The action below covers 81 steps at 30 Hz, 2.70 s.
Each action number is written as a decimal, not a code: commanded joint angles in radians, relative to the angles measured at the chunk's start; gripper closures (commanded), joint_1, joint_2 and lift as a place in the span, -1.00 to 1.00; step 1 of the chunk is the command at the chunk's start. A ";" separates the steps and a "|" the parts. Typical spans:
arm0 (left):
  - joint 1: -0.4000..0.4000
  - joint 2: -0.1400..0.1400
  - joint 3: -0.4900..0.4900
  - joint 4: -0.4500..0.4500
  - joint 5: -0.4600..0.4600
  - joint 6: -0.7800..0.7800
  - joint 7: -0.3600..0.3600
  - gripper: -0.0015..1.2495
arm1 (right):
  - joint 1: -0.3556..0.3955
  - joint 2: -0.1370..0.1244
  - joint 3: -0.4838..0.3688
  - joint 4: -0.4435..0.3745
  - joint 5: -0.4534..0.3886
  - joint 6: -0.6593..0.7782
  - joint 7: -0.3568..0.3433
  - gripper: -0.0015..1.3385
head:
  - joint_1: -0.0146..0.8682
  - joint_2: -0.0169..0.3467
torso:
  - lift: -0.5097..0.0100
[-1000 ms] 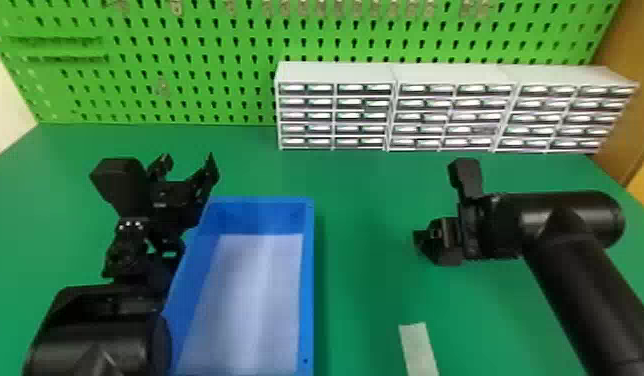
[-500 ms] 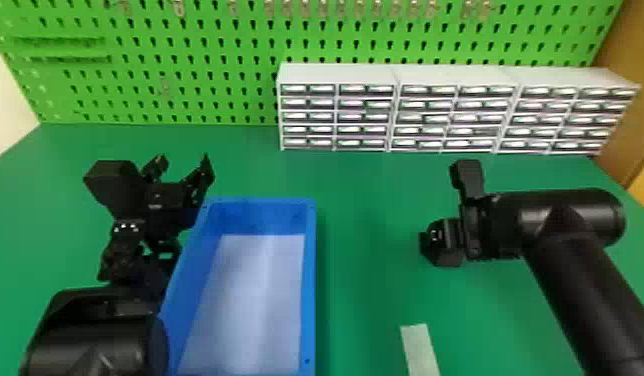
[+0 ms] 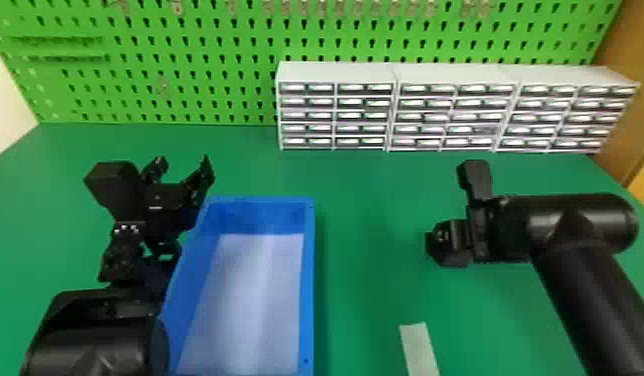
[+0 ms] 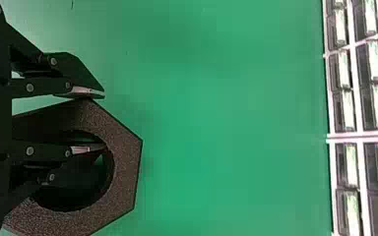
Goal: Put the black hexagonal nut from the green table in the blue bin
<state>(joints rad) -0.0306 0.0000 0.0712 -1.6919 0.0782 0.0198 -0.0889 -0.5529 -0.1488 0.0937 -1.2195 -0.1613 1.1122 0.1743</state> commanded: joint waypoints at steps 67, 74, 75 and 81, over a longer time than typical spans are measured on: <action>0.006 -0.003 -0.008 0.000 0.005 0.000 0.012 -0.18 | 0.211 0.018 0.078 -0.394 -0.118 -0.802 0.083 0.57 | 0.59 -0.63 | 0.59; 0.008 -0.003 -0.013 0.000 0.005 0.000 0.014 -0.18 | 0.203 0.018 0.110 -0.400 -0.142 -0.769 0.088 0.57 | 0.59 -0.63 | 0.59; 0.008 -0.003 -0.013 0.000 0.005 0.000 0.015 -0.18 | 0.202 0.018 0.115 -0.402 -0.144 -0.758 0.089 0.57 | 0.59 -0.63 | 0.59; 0.006 -0.003 -0.010 0.000 0.005 0.000 0.018 -0.18 | 0.180 0.020 0.162 -0.402 -0.144 -0.707 0.119 0.57 | 0.59 -0.63 | 0.59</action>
<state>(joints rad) -0.0232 0.0000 0.0591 -1.6920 0.0828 0.0199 -0.0729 -0.3597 -0.1304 0.2274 -1.6211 -0.3044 0.3735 0.2806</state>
